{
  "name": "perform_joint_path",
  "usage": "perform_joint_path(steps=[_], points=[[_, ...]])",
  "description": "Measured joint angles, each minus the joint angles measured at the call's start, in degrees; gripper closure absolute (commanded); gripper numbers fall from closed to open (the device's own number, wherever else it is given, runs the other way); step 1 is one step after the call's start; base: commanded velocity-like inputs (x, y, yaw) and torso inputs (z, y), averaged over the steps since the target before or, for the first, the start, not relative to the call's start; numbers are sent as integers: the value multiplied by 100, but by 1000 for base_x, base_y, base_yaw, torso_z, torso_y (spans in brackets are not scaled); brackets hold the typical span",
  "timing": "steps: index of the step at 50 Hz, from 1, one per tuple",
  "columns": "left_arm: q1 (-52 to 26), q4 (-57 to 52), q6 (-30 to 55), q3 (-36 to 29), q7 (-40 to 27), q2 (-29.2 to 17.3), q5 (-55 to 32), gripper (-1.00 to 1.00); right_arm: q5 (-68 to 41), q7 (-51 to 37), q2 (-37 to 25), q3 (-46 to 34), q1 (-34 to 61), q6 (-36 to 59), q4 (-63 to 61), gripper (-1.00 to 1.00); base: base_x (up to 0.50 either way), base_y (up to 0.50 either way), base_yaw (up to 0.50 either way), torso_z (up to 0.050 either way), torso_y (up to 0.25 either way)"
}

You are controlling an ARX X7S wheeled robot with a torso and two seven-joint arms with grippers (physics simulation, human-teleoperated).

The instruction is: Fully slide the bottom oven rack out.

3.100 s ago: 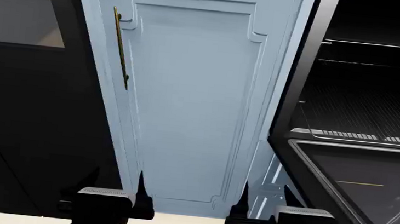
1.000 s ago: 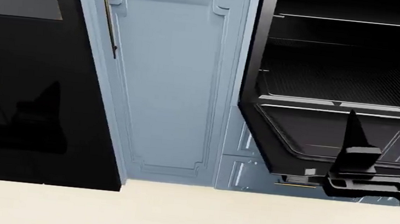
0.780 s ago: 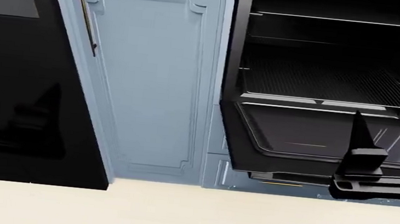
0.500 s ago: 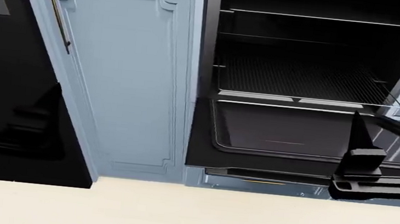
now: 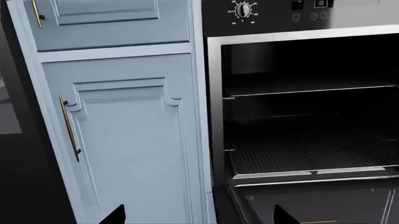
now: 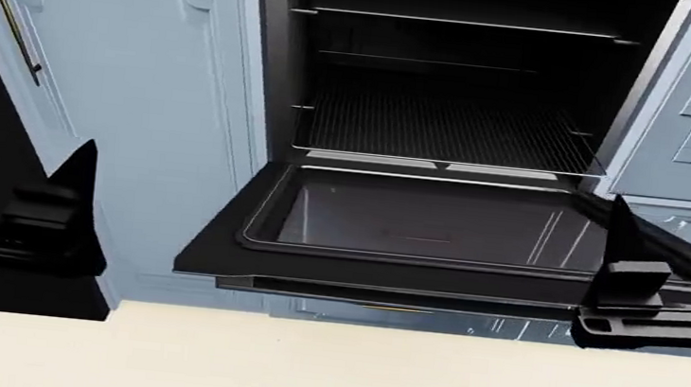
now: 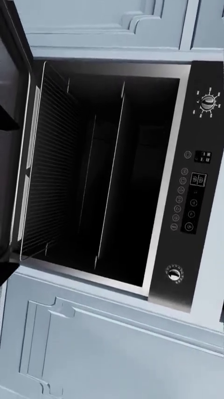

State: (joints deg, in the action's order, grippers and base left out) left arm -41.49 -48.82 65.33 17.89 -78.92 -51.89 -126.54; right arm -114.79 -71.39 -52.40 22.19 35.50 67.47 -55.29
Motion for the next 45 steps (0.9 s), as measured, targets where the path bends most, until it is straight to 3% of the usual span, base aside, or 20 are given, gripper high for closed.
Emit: perform_joint_path(steps=[22, 45], points=[[335, -7, 22, 136, 106, 106, 237, -100, 191, 136, 89, 231, -201, 152, -46, -100, 0, -446, 0, 0, 0], [426, 144, -196, 157, 99, -52, 178, -100, 145, 34, 53, 268, -260, 34, 11, -100, 0, 0, 0, 49, 19]])
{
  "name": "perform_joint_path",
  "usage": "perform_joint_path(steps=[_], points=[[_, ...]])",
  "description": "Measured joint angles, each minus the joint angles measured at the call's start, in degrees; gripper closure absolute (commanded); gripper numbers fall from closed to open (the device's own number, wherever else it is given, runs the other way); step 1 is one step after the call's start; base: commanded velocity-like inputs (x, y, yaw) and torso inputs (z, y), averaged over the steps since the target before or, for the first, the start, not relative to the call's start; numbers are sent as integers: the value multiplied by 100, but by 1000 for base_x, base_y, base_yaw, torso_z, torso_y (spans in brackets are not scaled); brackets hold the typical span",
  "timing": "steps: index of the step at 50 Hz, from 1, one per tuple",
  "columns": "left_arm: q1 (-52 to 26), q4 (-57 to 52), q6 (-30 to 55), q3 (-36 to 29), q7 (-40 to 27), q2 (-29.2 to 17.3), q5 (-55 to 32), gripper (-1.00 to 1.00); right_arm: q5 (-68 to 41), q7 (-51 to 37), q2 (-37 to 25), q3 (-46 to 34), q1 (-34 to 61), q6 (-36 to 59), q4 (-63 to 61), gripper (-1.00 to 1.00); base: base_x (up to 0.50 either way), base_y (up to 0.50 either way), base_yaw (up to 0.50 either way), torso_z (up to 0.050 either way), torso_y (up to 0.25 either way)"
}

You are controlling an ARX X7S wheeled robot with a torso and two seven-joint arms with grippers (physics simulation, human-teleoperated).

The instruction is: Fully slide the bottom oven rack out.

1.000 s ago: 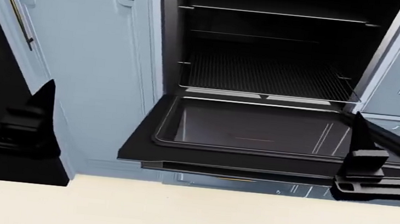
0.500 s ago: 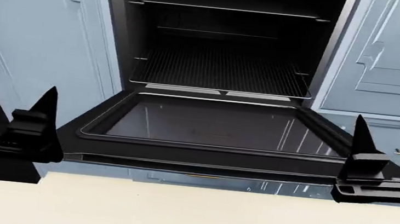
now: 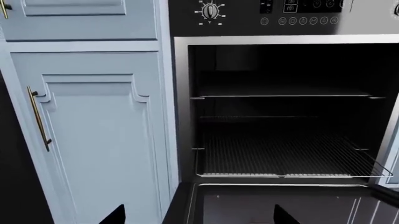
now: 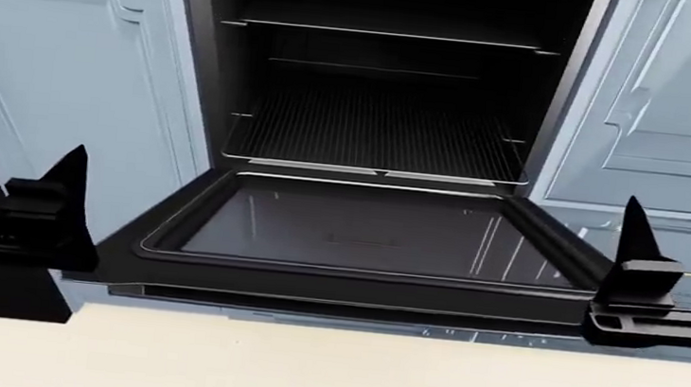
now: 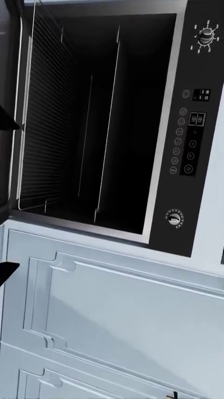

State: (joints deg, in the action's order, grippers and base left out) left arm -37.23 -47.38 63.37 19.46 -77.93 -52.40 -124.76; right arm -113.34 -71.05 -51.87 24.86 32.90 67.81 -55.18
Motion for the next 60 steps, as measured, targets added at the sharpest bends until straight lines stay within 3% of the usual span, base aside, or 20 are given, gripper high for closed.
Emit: perform_joint_path(steps=[16, 36, 60], points=[[-9, 7, -71, -43, 23, -78, 43, -100, -22, -15, -40, -1, 16, -32, -23, -100, 0, -220, 0, 50, 14], [0, 7, -148, -75, 82, -115, 110, -100, -1, -37, -43, 19, -23, -50, -23, -100, 1, 0, 0, 50, 5], [14, 22, -262, -68, 113, -205, 142, -100, -163, -60, -116, 93, -14, -171, -77, -100, 226, 0, 0, 0, 0]])
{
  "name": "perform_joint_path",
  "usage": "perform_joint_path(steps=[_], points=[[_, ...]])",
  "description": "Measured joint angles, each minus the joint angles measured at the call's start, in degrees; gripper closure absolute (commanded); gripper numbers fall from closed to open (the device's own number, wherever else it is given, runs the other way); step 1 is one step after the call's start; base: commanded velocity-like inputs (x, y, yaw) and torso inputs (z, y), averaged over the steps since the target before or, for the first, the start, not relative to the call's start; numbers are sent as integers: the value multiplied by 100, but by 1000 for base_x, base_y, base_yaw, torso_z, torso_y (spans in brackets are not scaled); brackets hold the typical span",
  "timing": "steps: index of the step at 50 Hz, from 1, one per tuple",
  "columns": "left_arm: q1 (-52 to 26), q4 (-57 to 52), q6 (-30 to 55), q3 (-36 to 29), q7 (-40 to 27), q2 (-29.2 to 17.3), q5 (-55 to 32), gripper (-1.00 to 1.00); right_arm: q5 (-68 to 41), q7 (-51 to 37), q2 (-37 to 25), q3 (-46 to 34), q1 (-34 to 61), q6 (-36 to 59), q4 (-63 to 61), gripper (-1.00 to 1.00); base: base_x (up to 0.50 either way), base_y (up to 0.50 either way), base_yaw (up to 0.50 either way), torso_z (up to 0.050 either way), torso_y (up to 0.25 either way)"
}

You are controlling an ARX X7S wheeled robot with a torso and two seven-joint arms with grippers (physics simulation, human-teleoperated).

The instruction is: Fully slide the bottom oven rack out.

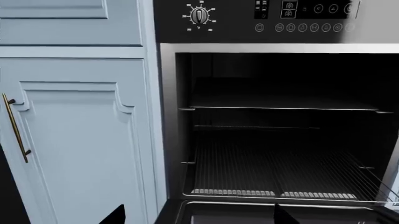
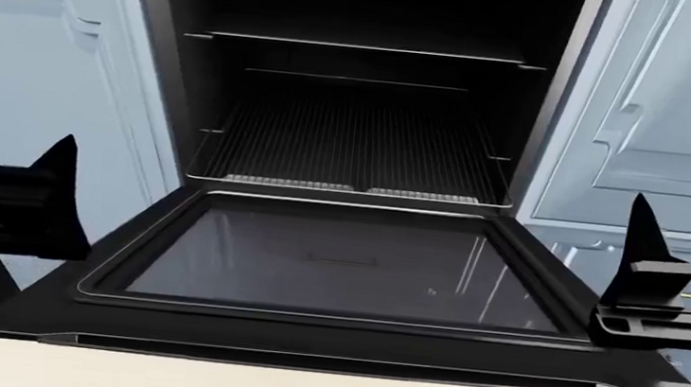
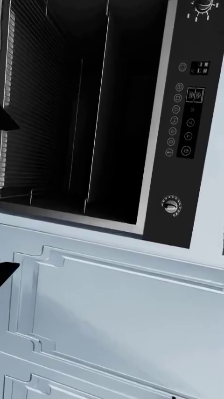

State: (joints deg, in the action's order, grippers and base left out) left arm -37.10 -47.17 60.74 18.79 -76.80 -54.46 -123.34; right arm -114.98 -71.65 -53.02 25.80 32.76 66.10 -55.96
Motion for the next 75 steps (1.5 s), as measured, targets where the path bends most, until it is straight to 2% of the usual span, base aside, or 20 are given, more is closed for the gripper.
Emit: perform_joint_path(steps=[27, 36, 55, 75], points=[[-26, -33, -70, -169, 20, -38, 119, -100, -217, -132, -225, -85, 66, -141, 24, -100, 242, 0, 0, 0, 1], [-108, -8, -73, -302, 45, -61, 151, -100, -272, -194, -360, -313, 264, -212, 79, -100, 242, 0, 0, 0, 0], [-706, 71, -214, -866, -83, -406, -127, -100, -652, -450, -958, -1198, 1174, -521, 217, -100, 242, 0, 0, 0, 1], [-861, 61, -282, -1114, -84, -441, -107, -100, -625, -444, -1005, -1195, 1120, -526, 209, -100, 228, 0, 0, 0, 1]])
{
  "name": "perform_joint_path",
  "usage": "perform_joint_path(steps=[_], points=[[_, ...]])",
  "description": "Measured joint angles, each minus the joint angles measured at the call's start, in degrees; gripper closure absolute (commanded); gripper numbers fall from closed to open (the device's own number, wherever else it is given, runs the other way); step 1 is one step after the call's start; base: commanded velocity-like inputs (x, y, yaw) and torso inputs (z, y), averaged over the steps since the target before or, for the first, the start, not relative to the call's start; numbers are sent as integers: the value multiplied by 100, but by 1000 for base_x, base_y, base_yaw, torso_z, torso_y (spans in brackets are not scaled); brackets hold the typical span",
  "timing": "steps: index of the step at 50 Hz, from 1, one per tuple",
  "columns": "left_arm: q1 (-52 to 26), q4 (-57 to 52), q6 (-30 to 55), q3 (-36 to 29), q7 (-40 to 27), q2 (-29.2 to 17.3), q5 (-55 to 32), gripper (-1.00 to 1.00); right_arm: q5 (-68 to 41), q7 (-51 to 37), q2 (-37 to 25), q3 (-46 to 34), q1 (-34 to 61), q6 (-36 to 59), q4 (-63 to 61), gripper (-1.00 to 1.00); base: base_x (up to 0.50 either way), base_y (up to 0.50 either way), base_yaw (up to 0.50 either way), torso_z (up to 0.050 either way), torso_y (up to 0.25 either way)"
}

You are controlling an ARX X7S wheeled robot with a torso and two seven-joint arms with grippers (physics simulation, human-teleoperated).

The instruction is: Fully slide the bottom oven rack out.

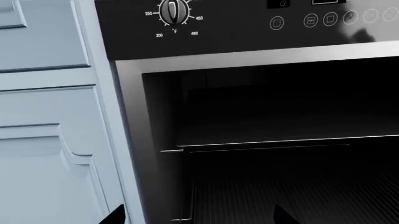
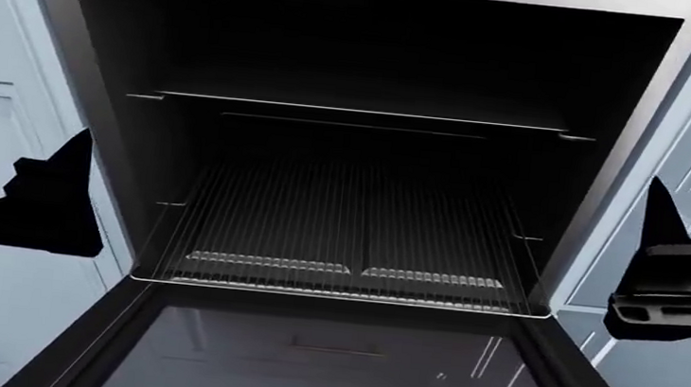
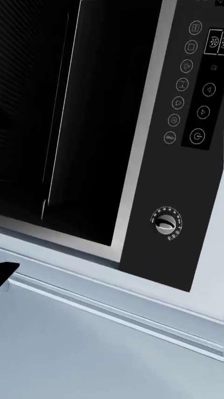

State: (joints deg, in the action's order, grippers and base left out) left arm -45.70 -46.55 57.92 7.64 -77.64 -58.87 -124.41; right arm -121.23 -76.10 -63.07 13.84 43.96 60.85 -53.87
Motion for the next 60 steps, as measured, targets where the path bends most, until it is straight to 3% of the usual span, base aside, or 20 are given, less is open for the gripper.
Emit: perform_joint_path(steps=[26, 60], points=[[118, 118, -2, -41, 118, -51, 111, -100, -11, -33, 39, -19, -184, -80, 49, -100, 13, 0, 0, 0, -4], [-390, 319, -146, -426, 86, -258, -52, -100, -215, -117, -180, -737, 470, -298, 250, -100, 0, 0, 0, 0, -211]])
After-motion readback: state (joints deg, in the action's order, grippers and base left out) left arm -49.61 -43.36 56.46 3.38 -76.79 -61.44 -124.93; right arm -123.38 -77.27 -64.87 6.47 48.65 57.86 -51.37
